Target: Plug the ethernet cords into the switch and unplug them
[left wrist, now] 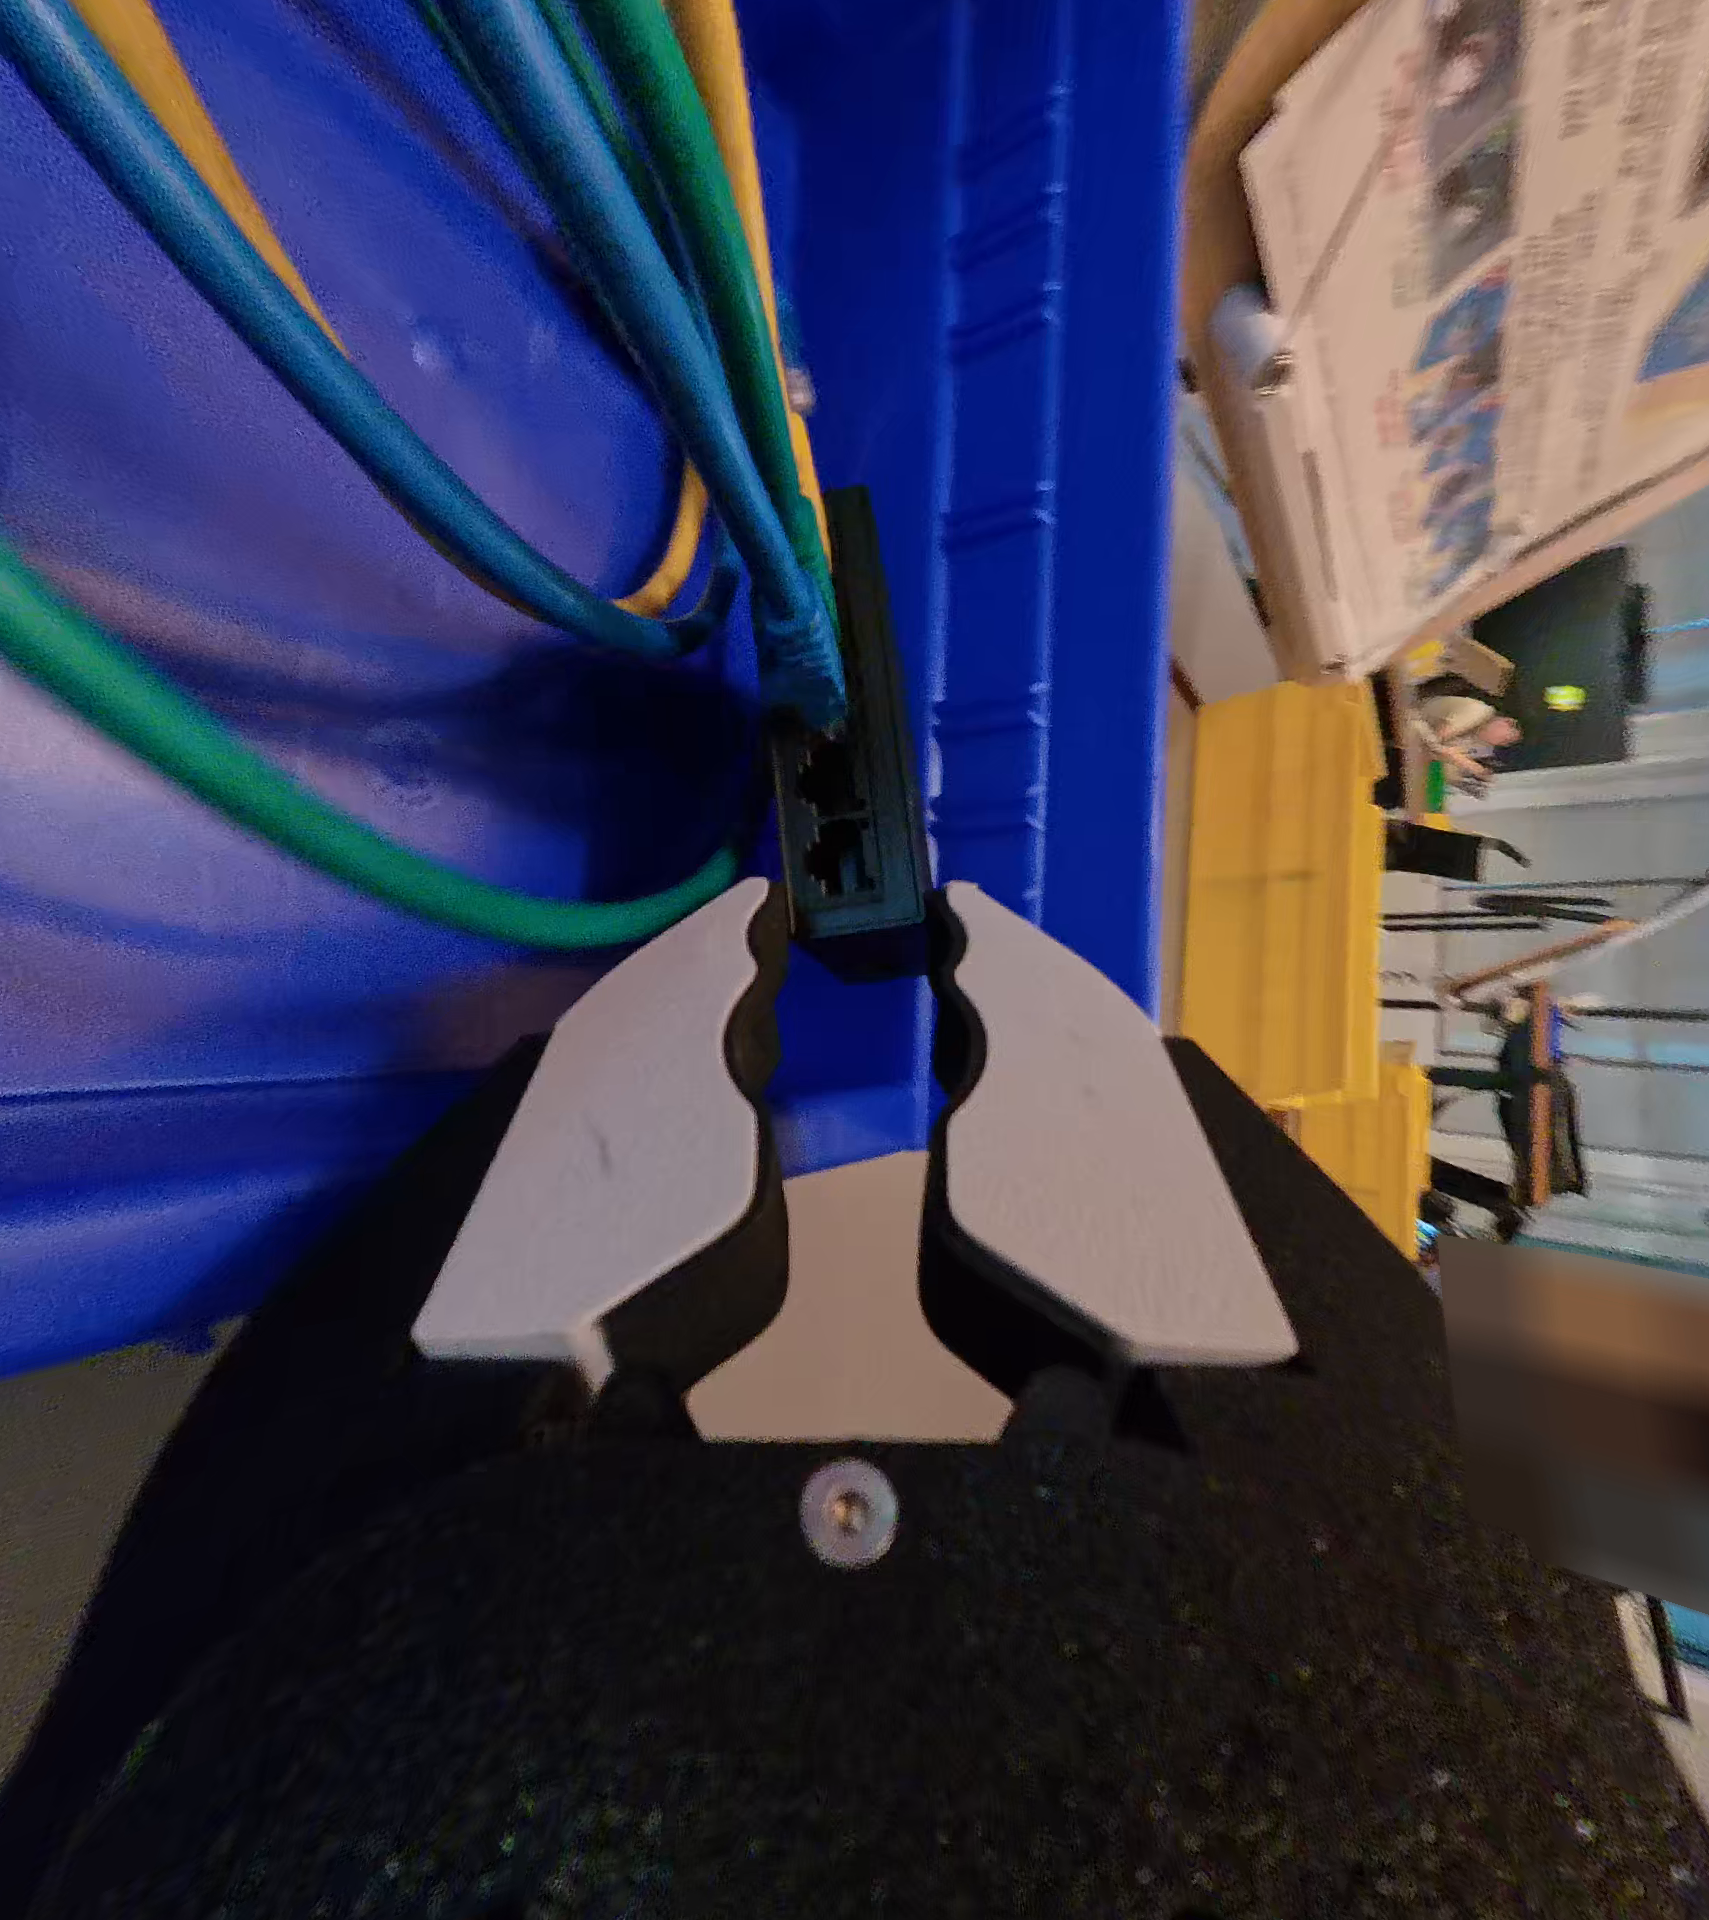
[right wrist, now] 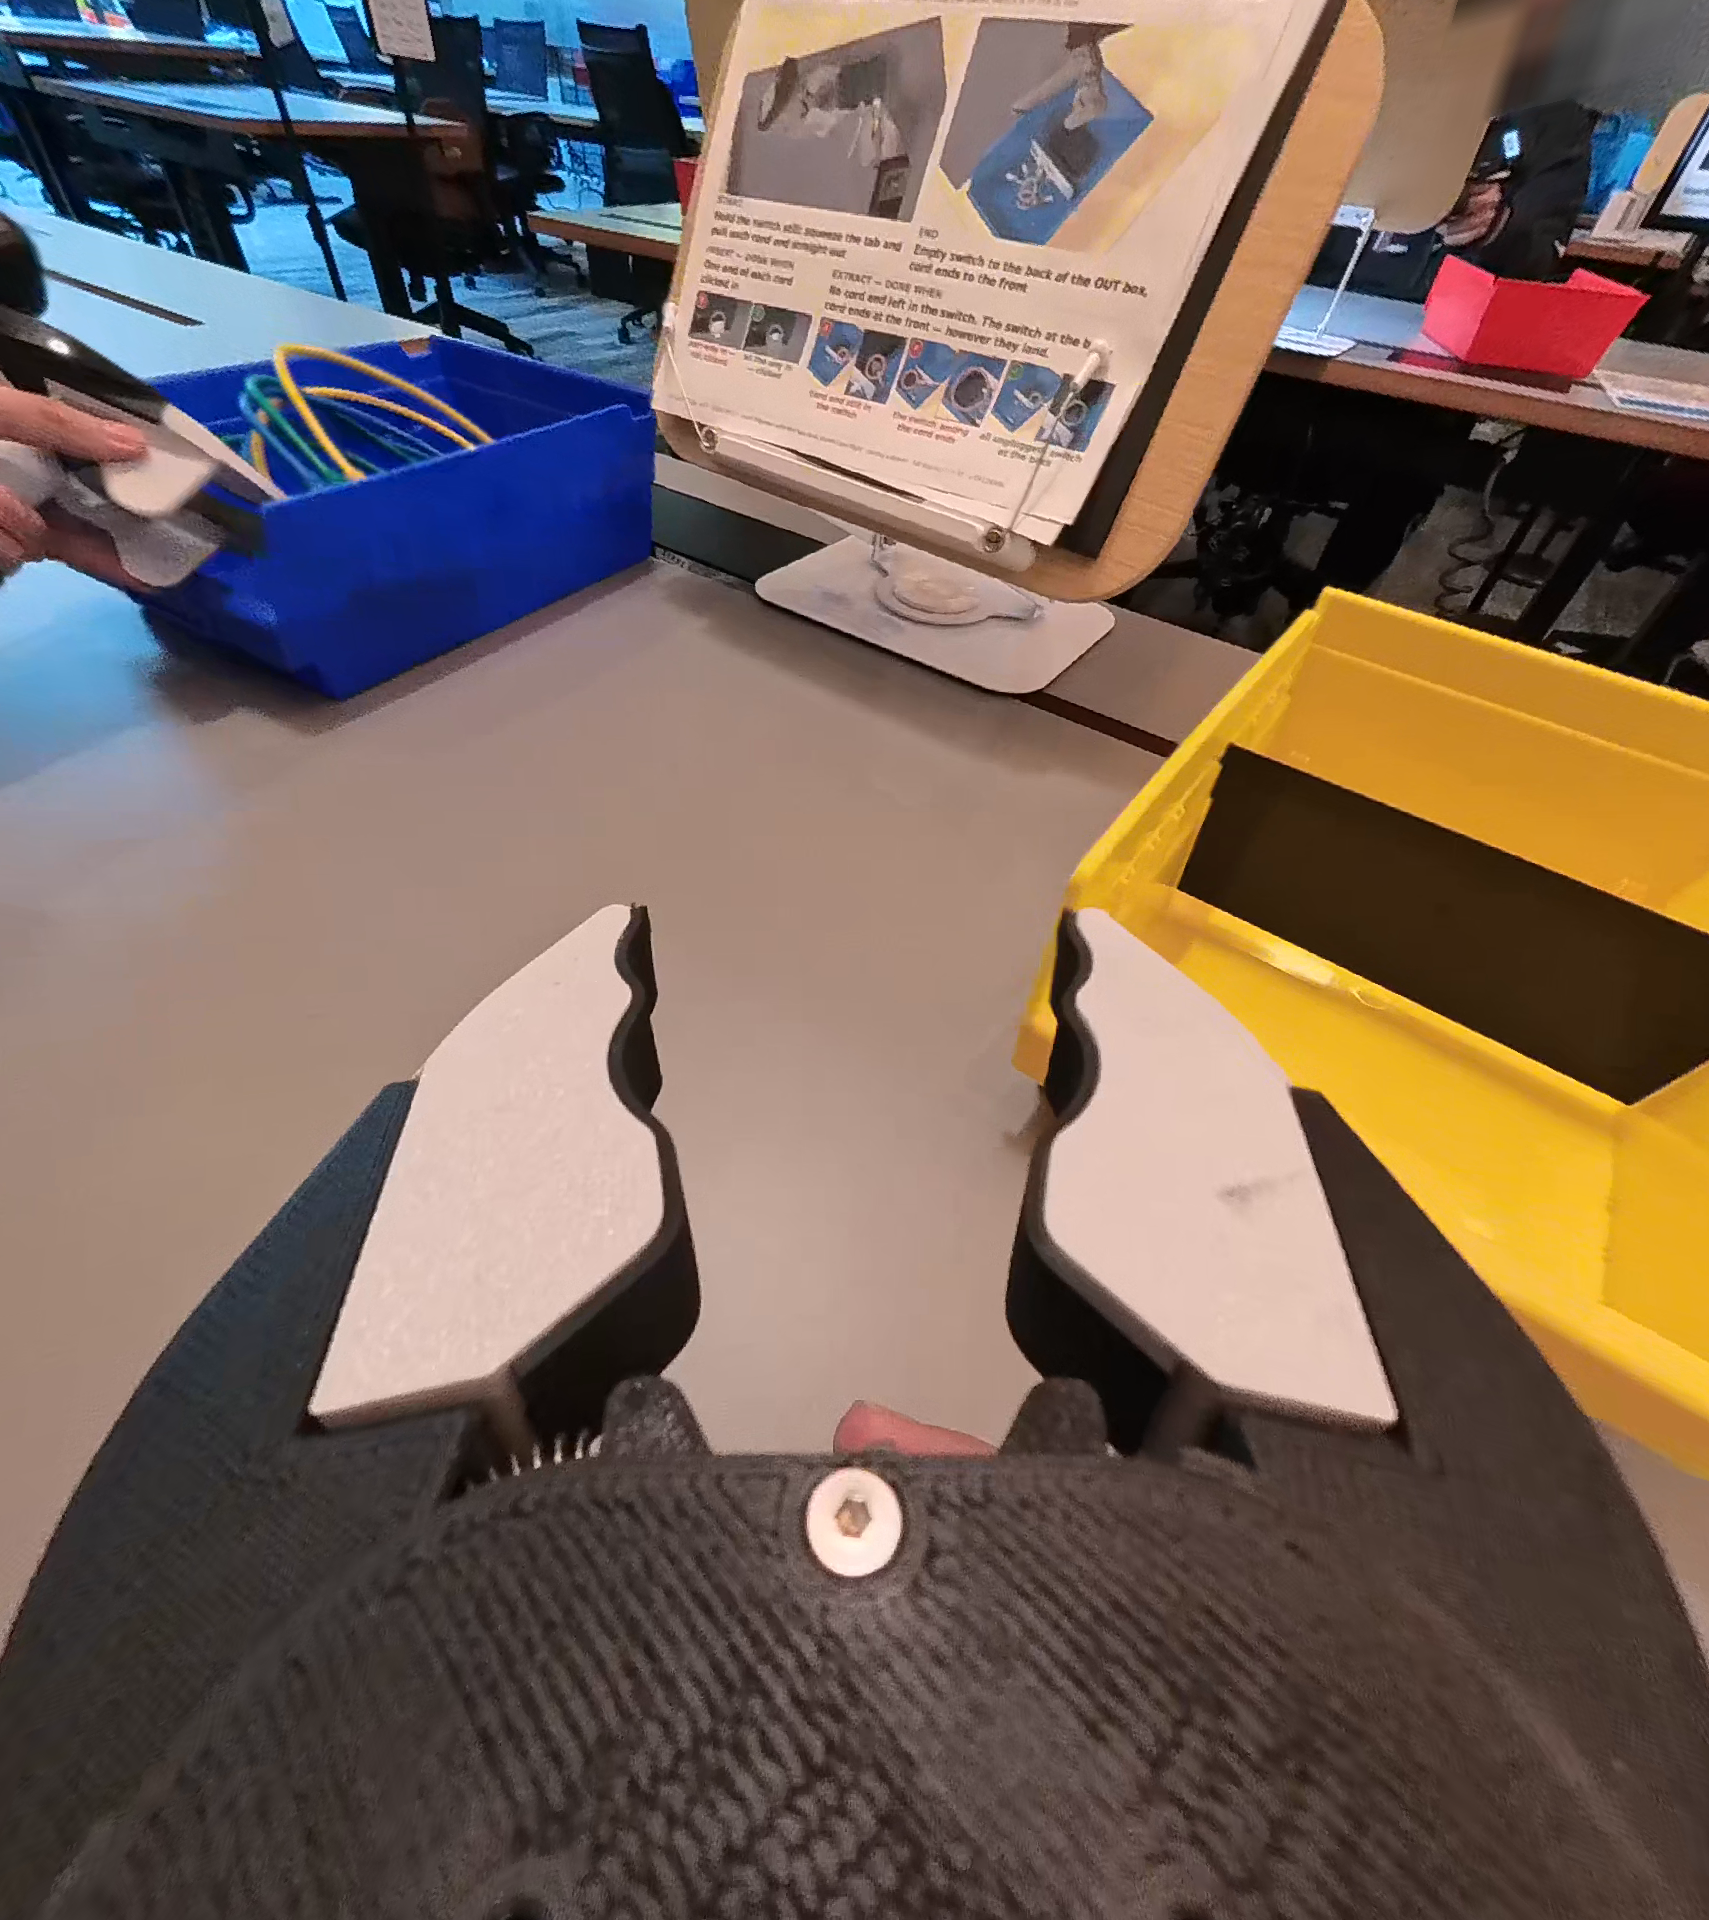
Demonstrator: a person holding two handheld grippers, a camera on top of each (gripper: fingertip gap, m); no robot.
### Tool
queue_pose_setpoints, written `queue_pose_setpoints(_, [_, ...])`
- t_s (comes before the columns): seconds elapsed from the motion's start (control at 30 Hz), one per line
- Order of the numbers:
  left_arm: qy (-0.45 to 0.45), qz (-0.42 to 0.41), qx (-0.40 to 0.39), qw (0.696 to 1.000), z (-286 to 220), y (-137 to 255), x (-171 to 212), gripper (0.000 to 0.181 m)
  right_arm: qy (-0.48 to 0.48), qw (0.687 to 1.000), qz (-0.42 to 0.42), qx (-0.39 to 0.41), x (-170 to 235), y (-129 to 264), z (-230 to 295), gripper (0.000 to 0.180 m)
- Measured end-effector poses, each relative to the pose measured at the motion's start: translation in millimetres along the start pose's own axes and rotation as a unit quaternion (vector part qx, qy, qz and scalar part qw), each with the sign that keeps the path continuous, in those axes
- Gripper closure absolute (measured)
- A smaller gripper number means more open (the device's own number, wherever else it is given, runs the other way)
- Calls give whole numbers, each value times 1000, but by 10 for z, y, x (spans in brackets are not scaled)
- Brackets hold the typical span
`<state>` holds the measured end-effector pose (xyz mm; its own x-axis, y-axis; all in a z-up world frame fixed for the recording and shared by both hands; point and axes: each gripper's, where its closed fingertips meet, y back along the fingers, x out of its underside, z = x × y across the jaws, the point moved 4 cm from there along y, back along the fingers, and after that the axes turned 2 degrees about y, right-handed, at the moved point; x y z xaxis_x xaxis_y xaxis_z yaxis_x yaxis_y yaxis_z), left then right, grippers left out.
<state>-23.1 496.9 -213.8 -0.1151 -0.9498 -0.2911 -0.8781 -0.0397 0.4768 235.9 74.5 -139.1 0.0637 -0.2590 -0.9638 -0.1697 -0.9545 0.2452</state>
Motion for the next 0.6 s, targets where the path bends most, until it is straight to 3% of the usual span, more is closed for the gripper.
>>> queue_pose_setpoints(0.3, [-37,-66,203,976,-652,645,151,155,29,998,-38,-29,-150,-231,394,95])
queue_pose_setpoints(0.47, [-78,-69,295,950,-1294,967,423,156,39,992,-105,-57,-395,-389,911,77])
queue_pose_setpoints(0.6, [-120,-38,355,926,-1776,1170,745,156,53,979,-156,-122,-640,-356,1434,79])
